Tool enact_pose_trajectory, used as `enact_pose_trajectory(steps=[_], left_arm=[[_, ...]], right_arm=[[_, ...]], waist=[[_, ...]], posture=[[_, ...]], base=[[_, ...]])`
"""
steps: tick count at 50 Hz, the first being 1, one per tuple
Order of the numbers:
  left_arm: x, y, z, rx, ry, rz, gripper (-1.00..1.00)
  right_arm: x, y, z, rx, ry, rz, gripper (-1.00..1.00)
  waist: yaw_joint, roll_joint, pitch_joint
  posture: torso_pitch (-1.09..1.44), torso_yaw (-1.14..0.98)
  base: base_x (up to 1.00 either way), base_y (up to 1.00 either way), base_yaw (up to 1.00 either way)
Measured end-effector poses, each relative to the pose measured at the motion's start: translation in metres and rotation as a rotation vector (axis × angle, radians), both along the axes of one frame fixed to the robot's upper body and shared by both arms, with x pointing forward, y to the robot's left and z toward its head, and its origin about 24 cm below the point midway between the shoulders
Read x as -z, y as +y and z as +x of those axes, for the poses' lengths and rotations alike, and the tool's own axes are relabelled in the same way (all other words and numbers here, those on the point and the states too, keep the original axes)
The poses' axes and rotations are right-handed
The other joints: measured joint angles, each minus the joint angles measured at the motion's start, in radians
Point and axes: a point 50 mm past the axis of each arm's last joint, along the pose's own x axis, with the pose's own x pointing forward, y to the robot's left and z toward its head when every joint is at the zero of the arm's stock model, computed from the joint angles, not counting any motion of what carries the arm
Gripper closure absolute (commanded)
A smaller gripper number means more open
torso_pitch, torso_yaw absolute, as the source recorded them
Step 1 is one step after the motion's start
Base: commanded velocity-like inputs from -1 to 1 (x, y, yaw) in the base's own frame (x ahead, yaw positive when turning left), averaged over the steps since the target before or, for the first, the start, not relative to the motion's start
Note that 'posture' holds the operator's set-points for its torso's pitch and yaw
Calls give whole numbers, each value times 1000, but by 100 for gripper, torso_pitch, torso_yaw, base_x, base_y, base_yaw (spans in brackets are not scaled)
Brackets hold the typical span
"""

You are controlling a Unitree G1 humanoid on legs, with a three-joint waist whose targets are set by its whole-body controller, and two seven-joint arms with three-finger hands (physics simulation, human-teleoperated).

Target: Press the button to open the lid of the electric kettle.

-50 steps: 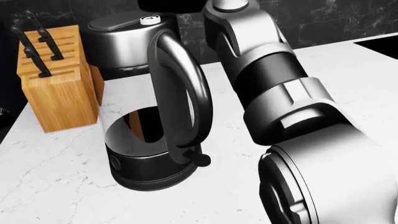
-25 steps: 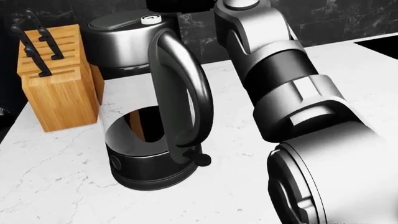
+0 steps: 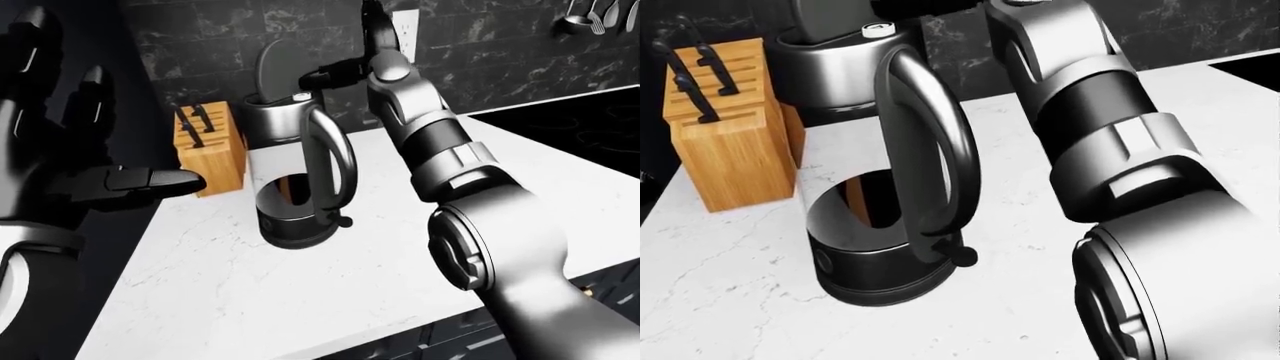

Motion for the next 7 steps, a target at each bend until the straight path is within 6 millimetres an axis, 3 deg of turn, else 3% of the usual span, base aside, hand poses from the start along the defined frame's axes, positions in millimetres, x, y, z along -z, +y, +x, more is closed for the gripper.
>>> enact_pose_trajectory(steps=[7], left_arm=[[1,-1,0,4,2,1,-100]], right_arm=[[-11,10,-3,-46,-86,-88,-100]], waist=[[0,-1,-3]], posture=[[-42,0]], base=[[0,0,0]])
